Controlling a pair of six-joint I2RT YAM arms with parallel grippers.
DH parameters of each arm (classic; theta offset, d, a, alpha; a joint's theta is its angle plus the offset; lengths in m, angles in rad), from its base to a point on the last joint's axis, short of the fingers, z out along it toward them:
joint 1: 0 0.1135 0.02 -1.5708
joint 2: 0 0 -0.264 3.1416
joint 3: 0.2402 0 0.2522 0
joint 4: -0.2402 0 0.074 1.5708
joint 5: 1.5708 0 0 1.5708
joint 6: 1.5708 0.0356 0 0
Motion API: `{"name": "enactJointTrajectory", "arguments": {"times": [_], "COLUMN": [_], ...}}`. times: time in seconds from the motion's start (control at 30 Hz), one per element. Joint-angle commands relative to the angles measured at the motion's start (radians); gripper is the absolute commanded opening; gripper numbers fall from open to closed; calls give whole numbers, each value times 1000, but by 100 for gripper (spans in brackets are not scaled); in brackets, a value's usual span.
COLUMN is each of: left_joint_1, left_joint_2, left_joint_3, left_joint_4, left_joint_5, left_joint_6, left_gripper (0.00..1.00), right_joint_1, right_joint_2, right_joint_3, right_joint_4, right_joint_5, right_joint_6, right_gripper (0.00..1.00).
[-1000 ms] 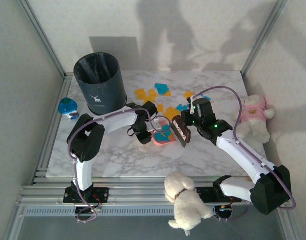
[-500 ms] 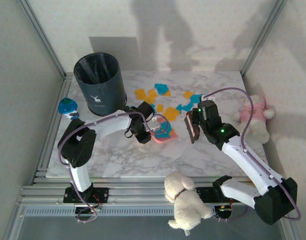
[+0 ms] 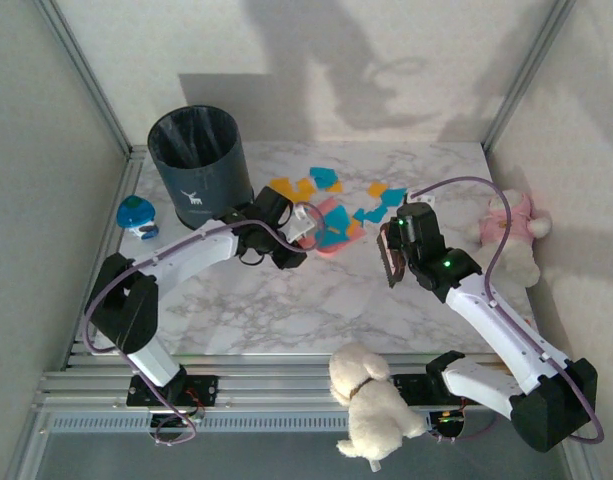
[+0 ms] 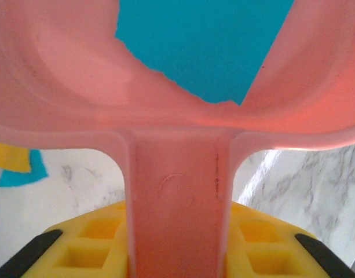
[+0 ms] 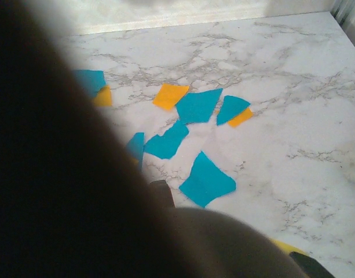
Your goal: Sweep away the paper scraps from the table
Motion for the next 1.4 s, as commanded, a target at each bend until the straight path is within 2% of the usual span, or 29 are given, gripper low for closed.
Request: {"name": "enactJointTrajectory", "arguments": {"times": [0.0, 0.43, 0.57, 0.87, 1.37], "left_joint_1": [18, 98, 121, 167, 295], "left_joint_2": [-45, -39, -47, -37, -78], "left_joint_3": [20, 135, 170, 274, 294], "left_joint_4": [97, 192, 238, 232, 322], "left_joint_5": [54, 183, 182, 201, 217], "left_joint_6": [-119, -312, -380, -485, -682], "left_gripper": [0, 0, 0, 0, 0], "right_joint_1": [1, 1, 1, 0, 1], "right_joint_2": [-6, 27, 35, 29, 30], "right_joint_3": [-2, 1, 8, 10, 18], "right_joint_4": [30, 38, 36, 35, 25], "right_joint_5": [12, -19, -26, -31, -32], "right_joint_6": [5, 11, 13, 13, 6], "right_gripper": [0, 0, 0, 0, 0]}}
